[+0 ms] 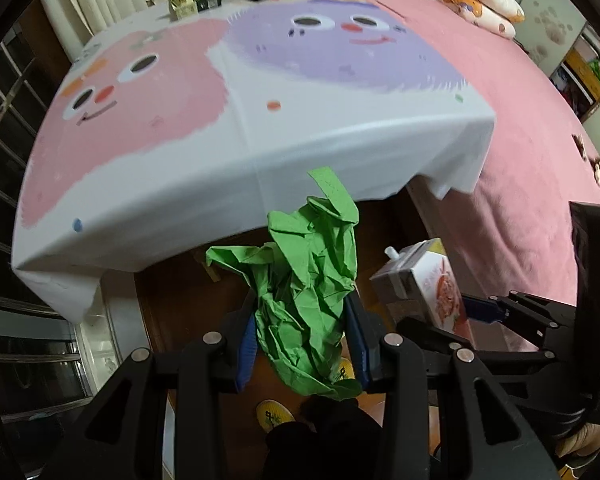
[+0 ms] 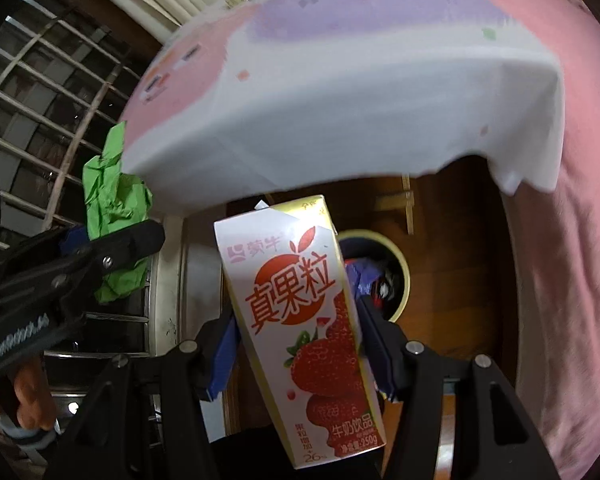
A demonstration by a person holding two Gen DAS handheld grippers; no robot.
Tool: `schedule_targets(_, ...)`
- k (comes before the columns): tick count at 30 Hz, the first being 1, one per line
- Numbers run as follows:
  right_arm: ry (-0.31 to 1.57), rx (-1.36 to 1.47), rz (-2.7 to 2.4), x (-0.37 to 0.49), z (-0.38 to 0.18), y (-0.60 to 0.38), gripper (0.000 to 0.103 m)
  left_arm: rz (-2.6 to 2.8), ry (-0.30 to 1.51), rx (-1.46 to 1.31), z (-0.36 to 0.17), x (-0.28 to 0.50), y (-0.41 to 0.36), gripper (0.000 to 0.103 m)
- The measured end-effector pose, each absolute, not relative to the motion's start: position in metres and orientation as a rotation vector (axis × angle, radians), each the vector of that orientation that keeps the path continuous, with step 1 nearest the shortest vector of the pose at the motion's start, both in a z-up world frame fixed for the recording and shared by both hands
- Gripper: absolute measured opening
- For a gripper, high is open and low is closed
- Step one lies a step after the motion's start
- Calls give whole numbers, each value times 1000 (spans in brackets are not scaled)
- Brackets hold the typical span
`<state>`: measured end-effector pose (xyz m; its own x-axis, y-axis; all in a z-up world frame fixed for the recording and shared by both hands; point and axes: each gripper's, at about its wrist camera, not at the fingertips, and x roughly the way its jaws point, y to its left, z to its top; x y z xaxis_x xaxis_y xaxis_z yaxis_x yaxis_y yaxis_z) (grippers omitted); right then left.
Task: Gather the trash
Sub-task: 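Carry both items over the trash bin and open both tools to drop them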
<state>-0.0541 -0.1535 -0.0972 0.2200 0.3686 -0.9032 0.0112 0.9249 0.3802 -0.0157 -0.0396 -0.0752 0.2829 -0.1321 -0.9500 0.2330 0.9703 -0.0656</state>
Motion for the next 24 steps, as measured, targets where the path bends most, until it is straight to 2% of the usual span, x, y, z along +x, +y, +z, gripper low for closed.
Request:
schedule_targets(20, 1450, 455, 59, -53, -294, -140, 57, -272, 1404, 70, -290, 3, -32, 39)
schedule_targets(24, 1458, 477, 34, -48, -324, -144, 57, -278, 1405, 80, -316, 5, -36, 46)
